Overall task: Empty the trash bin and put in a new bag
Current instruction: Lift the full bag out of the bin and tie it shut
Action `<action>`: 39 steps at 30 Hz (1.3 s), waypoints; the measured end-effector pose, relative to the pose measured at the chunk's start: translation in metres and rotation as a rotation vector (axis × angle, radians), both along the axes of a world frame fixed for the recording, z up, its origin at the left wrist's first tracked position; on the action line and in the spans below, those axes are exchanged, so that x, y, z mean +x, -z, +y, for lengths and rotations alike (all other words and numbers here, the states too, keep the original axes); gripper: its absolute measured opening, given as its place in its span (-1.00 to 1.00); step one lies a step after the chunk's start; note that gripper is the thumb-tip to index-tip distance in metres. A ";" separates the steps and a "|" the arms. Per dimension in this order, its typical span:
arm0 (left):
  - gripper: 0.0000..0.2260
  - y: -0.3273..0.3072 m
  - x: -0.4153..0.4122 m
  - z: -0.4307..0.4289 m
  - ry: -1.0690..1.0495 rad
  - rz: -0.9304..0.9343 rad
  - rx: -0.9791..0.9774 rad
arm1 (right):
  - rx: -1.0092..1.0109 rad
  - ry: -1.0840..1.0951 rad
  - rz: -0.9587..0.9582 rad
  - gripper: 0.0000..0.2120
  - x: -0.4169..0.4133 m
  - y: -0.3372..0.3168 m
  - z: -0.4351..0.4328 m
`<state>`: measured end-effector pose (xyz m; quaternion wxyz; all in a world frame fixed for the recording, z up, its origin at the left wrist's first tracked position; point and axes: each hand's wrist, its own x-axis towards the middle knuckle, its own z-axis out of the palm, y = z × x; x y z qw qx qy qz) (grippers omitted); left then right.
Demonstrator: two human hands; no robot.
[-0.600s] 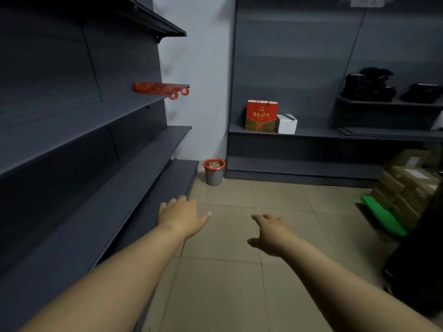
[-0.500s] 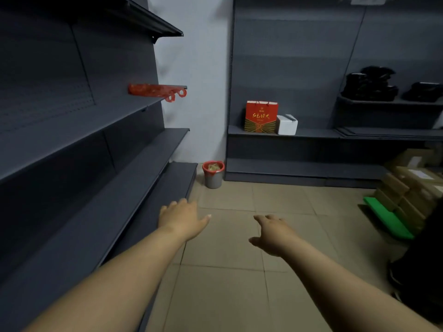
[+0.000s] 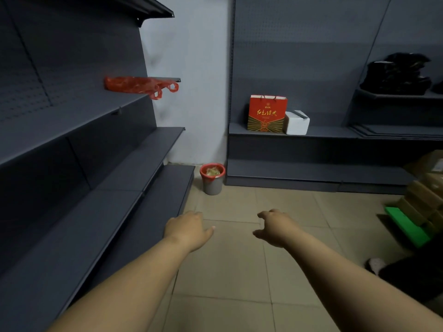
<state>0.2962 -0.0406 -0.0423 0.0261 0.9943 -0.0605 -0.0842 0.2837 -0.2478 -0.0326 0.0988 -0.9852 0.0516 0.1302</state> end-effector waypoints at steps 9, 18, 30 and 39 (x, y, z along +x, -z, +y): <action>-0.51 -0.017 0.200 -0.045 -0.063 -0.022 0.005 | -0.031 -0.091 -0.019 -0.41 0.215 -0.016 -0.048; -0.48 -0.010 0.336 -0.050 -0.139 0.001 0.011 | -0.037 -0.148 0.014 -0.43 0.355 0.001 -0.059; -0.50 0.027 0.577 -0.029 -0.170 -0.055 -0.053 | -0.024 -0.149 0.007 -0.50 0.591 0.030 -0.038; -0.50 0.034 0.765 -0.022 -0.149 -0.008 -0.064 | 0.026 -0.079 0.031 -0.52 0.766 0.032 -0.029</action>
